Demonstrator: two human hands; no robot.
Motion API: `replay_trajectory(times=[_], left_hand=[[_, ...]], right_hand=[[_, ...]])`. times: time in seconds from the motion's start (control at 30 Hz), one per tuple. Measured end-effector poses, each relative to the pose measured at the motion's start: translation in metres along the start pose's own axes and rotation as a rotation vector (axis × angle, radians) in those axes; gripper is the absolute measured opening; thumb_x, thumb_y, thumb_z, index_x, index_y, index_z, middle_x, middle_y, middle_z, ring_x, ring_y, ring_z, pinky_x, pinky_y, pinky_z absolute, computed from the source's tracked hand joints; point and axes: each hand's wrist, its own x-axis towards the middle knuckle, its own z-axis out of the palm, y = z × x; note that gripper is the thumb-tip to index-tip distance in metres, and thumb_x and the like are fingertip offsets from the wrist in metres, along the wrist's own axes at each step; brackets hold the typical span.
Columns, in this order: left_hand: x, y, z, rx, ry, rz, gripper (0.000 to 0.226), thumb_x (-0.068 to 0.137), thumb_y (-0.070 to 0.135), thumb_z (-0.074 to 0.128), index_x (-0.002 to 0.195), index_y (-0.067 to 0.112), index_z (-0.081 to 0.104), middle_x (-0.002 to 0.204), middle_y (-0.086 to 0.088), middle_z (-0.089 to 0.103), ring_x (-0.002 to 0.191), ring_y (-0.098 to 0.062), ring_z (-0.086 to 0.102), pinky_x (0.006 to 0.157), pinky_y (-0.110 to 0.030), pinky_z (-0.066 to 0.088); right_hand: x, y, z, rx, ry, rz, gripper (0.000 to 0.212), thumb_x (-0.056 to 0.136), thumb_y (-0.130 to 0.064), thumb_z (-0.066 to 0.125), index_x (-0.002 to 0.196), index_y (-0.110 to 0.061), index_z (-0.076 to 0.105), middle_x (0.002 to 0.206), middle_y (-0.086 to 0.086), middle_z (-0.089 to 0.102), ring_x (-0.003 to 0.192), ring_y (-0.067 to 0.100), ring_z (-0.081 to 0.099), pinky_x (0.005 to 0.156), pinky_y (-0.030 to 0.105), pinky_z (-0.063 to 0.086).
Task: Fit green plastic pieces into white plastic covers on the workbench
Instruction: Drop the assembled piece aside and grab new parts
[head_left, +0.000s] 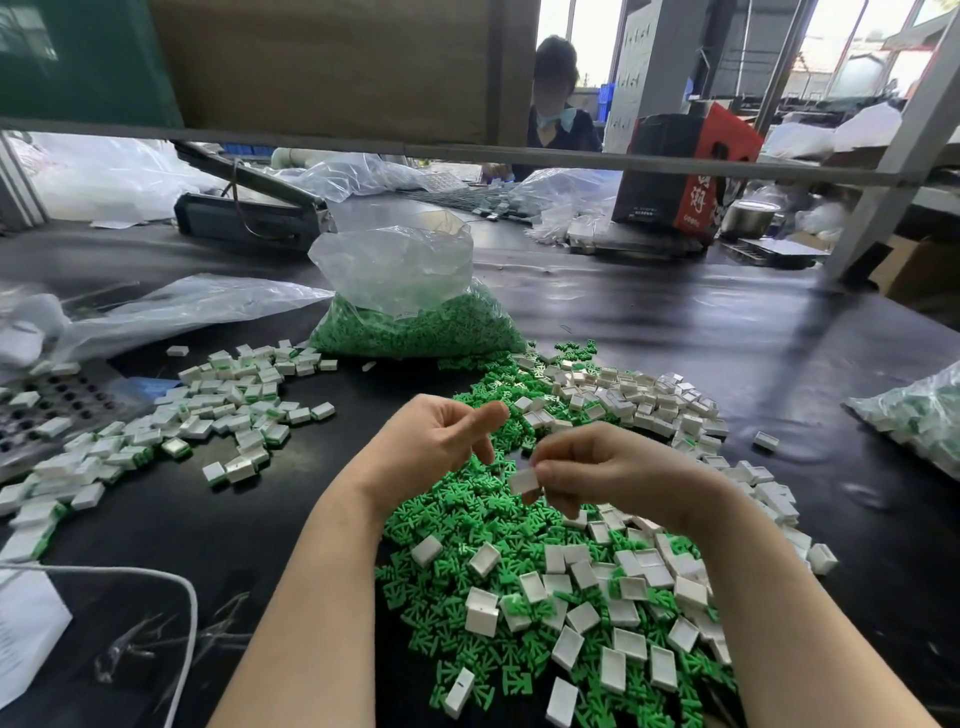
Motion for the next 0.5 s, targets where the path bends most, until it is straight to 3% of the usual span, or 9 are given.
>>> replay_trajectory(times=[0.07,0.13,0.23,0.33,0.43,0.5], left_hand=[[0.001,-0.001,-0.001,-0.009,0.069,0.000,0.064,0.076,0.069,0.053,0.066,0.008,0.069,0.058,-0.008,0.044,0.050,-0.015,0.035,0.044,-0.016,0.029],[0.001,-0.003,0.000,0.011,0.080,-0.007,0.063,0.077,0.069,0.052,0.067,0.009,0.069,0.058,-0.007,0.044,0.052,-0.015,0.036,0.045,-0.016,0.031],[0.002,-0.004,0.001,0.027,0.073,-0.010,0.062,0.076,0.069,0.053,0.067,0.010,0.070,0.057,-0.004,0.045,0.053,-0.015,0.038,0.046,-0.016,0.032],[0.004,-0.006,0.001,0.040,0.079,-0.015,0.057,0.077,0.067,0.054,0.067,0.013,0.070,0.056,-0.002,0.047,0.052,-0.014,0.039,0.045,-0.017,0.033],[0.005,-0.009,0.002,0.062,0.081,-0.027,0.052,0.078,0.064,0.056,0.067,0.015,0.071,0.054,0.003,0.048,0.050,-0.010,0.040,0.047,-0.017,0.035],[0.006,-0.011,0.003,0.067,0.079,-0.034,0.046,0.081,0.059,0.059,0.070,0.016,0.071,0.054,0.007,0.048,0.049,-0.008,0.039,0.048,-0.017,0.034]], right_hand=[[-0.004,-0.004,-0.002,-0.046,-0.177,0.038,0.015,0.093,-0.024,0.063,0.098,-0.013,0.074,0.074,-0.002,0.064,0.068,0.011,0.056,0.068,0.022,0.046],[-0.004,-0.006,0.001,-0.088,-0.222,0.087,0.019,0.089,-0.030,0.069,0.104,-0.021,0.075,0.079,-0.006,0.069,0.070,0.006,0.058,0.069,0.019,0.048],[0.002,0.000,0.003,-0.169,0.055,0.135,0.016,0.088,-0.030,0.069,0.100,-0.020,0.076,0.077,-0.009,0.072,0.066,0.002,0.060,0.065,0.016,0.048],[0.005,0.010,0.000,-0.202,0.401,0.180,0.009,0.090,-0.024,0.067,0.088,-0.017,0.073,0.078,-0.001,0.070,0.067,0.015,0.060,0.064,0.029,0.057],[0.005,0.021,-0.007,-0.385,0.605,0.288,0.007,0.092,-0.025,0.065,0.088,-0.023,0.071,0.077,-0.008,0.066,0.062,0.012,0.060,0.049,0.020,0.048],[0.004,0.028,-0.010,-0.519,0.703,0.373,0.009,0.093,-0.027,0.062,0.095,-0.027,0.071,0.085,-0.007,0.069,0.074,0.013,0.064,0.061,0.025,0.052]])
